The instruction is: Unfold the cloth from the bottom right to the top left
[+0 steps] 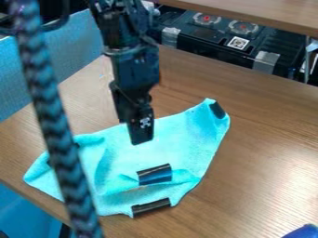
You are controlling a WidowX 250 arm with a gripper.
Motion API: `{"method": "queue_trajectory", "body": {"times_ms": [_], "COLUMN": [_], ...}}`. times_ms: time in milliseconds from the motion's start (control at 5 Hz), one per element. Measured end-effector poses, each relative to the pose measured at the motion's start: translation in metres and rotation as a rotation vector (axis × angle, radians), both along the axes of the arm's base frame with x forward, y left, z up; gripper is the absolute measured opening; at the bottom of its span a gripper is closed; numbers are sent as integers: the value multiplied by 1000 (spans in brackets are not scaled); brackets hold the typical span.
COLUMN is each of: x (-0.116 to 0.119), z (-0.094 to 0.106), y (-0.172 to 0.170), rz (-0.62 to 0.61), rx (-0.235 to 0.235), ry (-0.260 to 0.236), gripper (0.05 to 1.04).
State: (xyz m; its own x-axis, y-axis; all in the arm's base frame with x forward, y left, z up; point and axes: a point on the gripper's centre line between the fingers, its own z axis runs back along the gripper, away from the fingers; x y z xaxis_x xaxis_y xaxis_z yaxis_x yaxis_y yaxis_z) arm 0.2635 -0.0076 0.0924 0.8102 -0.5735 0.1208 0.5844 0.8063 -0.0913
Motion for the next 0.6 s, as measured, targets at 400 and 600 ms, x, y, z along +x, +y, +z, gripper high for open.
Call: {"method": "queue_trajectory", "body": {"times_ms": [400,600], "x": [-7,-9], "z": [-28,-39], "y": [-16,-23], "rz": [-7,-14], "rx": [32,45], "ry": [81,109], "gripper": [999,999]}}
